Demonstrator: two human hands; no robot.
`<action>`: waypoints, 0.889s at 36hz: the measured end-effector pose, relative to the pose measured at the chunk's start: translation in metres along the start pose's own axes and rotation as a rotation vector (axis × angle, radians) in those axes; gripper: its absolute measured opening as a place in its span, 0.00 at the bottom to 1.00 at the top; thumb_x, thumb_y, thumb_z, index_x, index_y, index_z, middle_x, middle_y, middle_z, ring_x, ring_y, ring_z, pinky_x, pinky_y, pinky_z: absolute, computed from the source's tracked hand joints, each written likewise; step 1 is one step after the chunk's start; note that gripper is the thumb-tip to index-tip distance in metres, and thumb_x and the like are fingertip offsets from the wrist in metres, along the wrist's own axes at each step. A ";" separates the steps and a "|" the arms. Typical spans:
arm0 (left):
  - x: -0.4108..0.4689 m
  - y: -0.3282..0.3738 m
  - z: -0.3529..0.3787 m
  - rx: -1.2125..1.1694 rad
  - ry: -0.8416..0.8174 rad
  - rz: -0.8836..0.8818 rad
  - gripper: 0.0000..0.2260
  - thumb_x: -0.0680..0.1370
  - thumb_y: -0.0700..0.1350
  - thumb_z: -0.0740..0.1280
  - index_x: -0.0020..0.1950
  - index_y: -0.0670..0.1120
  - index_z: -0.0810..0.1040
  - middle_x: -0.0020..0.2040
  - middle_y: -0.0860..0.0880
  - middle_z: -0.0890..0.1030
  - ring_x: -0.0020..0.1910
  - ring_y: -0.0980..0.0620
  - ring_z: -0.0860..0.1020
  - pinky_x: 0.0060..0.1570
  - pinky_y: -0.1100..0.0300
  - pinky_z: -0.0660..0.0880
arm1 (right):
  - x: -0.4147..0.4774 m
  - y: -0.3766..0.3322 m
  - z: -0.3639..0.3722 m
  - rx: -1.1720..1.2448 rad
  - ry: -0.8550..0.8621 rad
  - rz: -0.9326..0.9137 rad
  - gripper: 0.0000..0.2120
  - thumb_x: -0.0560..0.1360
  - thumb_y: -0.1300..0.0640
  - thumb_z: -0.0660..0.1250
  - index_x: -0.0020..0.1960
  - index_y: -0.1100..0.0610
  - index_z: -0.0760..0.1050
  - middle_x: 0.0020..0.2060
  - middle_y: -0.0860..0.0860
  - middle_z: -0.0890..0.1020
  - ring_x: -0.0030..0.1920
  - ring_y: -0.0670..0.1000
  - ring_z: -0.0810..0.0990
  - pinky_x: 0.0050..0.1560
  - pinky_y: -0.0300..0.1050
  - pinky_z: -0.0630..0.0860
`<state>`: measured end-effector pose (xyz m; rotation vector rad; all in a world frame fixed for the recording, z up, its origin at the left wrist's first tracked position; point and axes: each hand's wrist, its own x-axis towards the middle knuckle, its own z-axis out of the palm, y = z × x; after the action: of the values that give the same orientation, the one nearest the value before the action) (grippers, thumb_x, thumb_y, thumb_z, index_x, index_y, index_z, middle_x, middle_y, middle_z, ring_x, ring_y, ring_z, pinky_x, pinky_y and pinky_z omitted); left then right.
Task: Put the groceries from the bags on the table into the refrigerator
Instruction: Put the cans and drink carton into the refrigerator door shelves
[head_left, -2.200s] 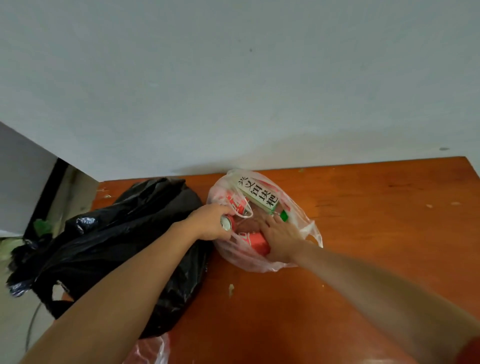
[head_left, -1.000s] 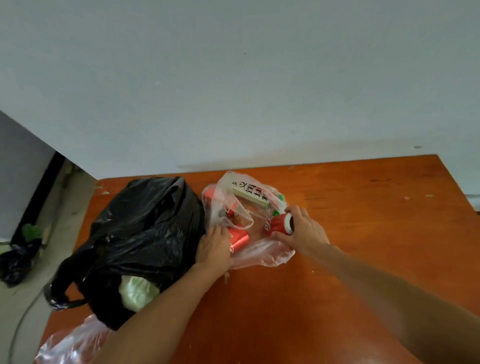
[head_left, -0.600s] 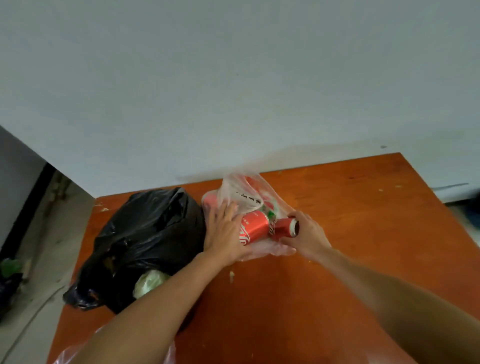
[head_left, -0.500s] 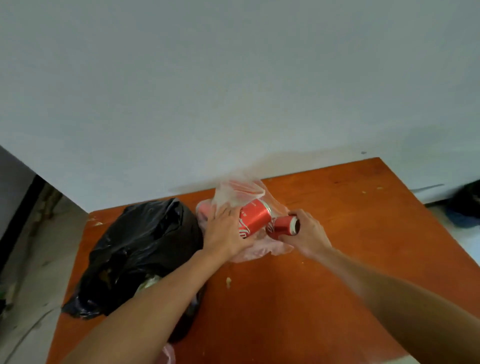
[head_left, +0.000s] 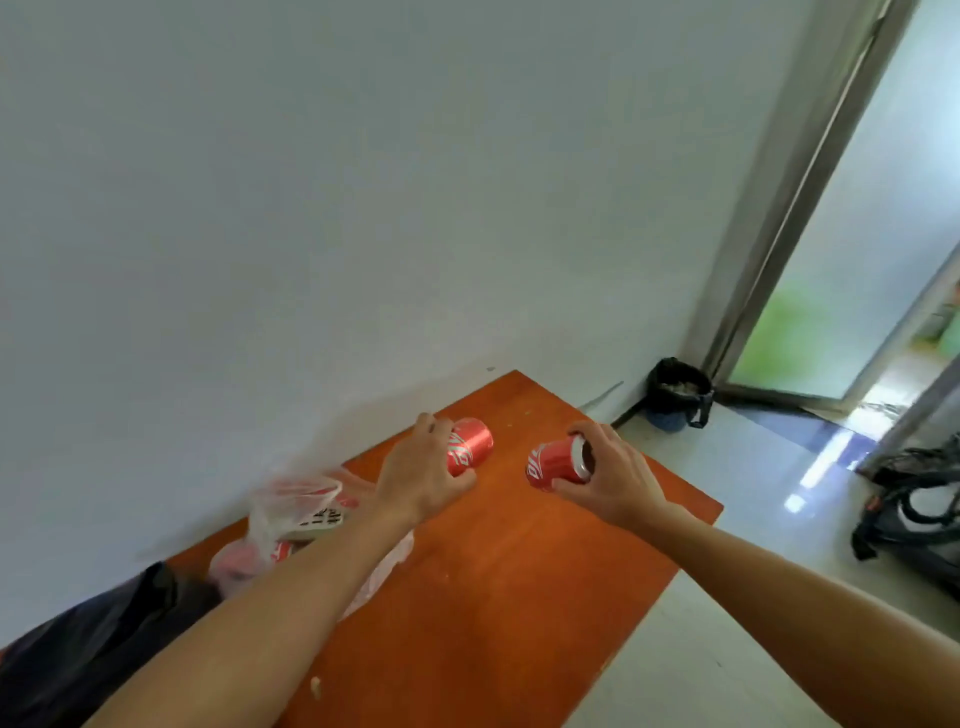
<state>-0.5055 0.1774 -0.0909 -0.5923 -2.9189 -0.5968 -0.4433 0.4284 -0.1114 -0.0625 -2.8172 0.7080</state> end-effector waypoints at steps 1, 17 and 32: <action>0.002 0.018 0.004 0.010 -0.002 0.048 0.33 0.71 0.59 0.71 0.71 0.48 0.66 0.64 0.48 0.70 0.57 0.47 0.77 0.53 0.59 0.77 | -0.008 0.011 -0.015 -0.007 0.020 0.017 0.35 0.66 0.42 0.76 0.67 0.47 0.65 0.58 0.48 0.74 0.52 0.50 0.76 0.50 0.41 0.75; -0.018 0.387 0.119 -0.053 -0.162 0.688 0.25 0.69 0.57 0.72 0.61 0.48 0.71 0.55 0.50 0.73 0.48 0.50 0.78 0.45 0.61 0.75 | -0.253 0.245 -0.253 -0.195 0.238 0.371 0.42 0.59 0.26 0.62 0.66 0.48 0.68 0.58 0.49 0.77 0.53 0.52 0.79 0.52 0.43 0.76; -0.051 0.706 0.233 -0.149 -0.258 1.115 0.23 0.71 0.57 0.69 0.60 0.48 0.70 0.54 0.50 0.73 0.45 0.52 0.73 0.40 0.63 0.65 | -0.437 0.422 -0.402 -0.299 0.464 0.745 0.32 0.62 0.36 0.73 0.62 0.47 0.69 0.50 0.46 0.77 0.45 0.50 0.79 0.45 0.46 0.80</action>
<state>-0.1858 0.8502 -0.0617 -2.1659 -2.1581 -0.5625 0.0694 0.9434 -0.0607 -1.1990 -2.3710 0.3167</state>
